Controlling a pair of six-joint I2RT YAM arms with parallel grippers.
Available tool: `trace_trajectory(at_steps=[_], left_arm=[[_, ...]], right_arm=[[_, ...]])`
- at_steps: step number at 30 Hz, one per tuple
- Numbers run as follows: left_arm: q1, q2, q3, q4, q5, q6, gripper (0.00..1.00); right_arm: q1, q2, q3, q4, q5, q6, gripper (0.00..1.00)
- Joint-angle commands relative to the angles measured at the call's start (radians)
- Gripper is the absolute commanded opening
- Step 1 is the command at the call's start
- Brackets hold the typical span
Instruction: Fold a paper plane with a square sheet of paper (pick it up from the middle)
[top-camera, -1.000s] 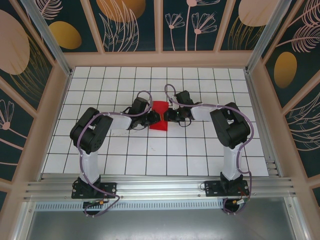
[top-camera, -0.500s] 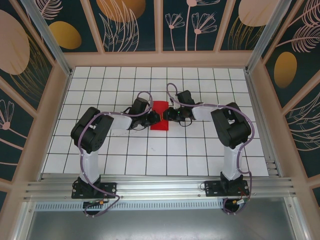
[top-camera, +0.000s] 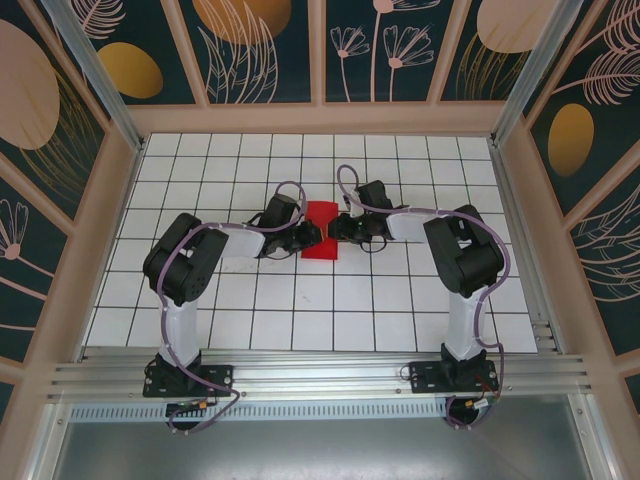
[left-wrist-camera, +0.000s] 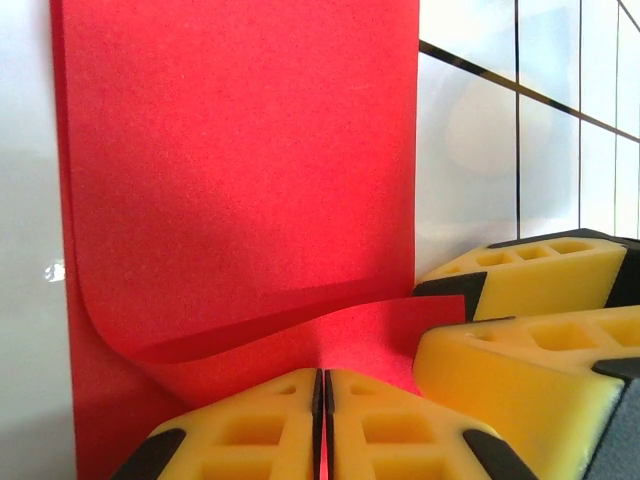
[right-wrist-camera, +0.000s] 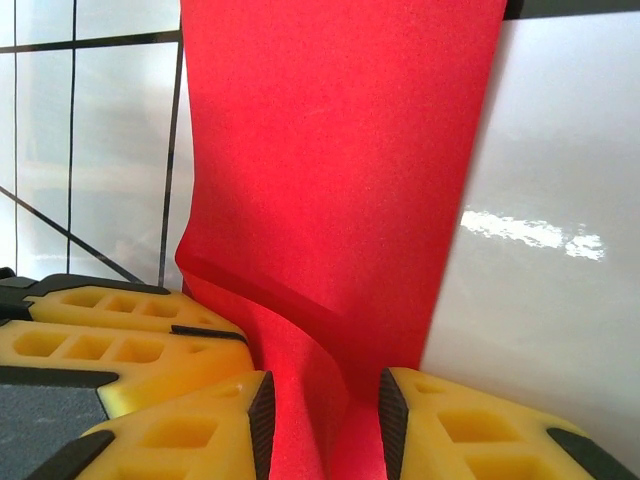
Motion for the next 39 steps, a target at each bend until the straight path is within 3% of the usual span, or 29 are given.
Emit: trace_trajectory(at_steps=[1, 14, 24, 35, 39], left_arm=[[0.006, 0.029, 0.022, -0.043, -0.013, 0.024, 0.13], [0.007, 0.038, 0.035, -0.079, -0.029, 0.029, 0.13], [0.006, 0.037, 0.036, -0.076, -0.022, 0.027, 0.13], [0.007, 0.034, 0.035, -0.072, -0.020, 0.025, 0.13], [0.007, 0.032, 0.037, -0.071, -0.019, 0.025, 0.14]], right_arm=[[-0.015, -0.018, -0.015, -0.009, 0.012, 0.010, 0.35], [-0.014, -0.104, -0.044, -0.026, -0.046, 0.067, 0.36], [0.002, -0.082, -0.045, -0.075, -0.055, 0.098, 0.36], [0.014, -0.024, -0.012, -0.089, -0.075, 0.081, 0.29], [0.011, -0.016, -0.010, -0.085, -0.066, 0.080, 0.22]])
